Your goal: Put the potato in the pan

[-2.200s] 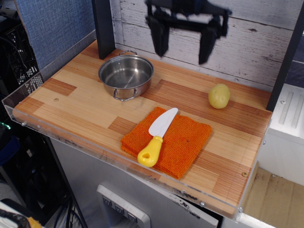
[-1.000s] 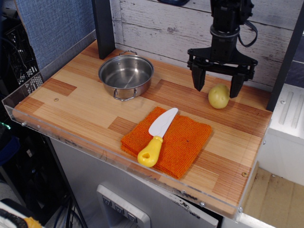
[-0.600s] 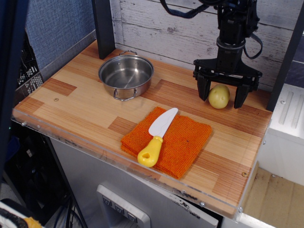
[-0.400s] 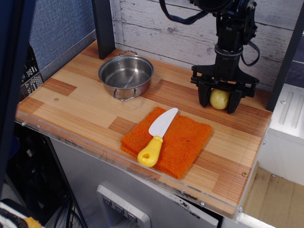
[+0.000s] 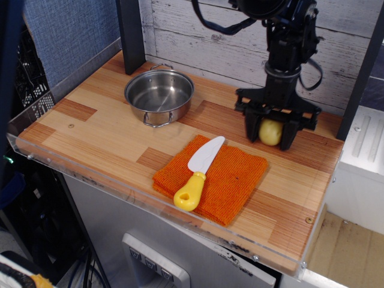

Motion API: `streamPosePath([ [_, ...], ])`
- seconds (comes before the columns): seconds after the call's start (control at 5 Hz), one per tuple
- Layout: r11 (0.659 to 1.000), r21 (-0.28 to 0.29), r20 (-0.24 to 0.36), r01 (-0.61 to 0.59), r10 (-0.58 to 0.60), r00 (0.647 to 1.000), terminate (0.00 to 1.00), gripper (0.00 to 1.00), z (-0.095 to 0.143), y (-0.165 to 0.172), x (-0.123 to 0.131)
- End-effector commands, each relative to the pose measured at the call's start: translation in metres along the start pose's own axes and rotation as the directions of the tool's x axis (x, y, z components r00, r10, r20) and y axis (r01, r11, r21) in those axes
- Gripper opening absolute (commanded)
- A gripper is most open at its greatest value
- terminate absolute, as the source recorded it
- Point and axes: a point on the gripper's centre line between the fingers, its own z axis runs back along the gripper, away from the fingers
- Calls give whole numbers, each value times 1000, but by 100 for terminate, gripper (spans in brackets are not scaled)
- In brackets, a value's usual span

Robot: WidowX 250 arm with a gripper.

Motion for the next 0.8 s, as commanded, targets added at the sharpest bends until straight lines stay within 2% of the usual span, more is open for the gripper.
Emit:
streamPosePath([
  [0.0, 986, -63, 261, 157, -135, 956, 0, 0, 121, -8, -29],
  [0.2, 985, -96, 273, 145, -114, 955, 0, 0, 164, 26, -52],
  [0.4, 992, -88, 256, 86, -61, 965, 0, 0, 174, 75, -70],
  [0.6, 997, -69, 245, 21, -4, 969, 0, 0, 176, 124, -76],
])
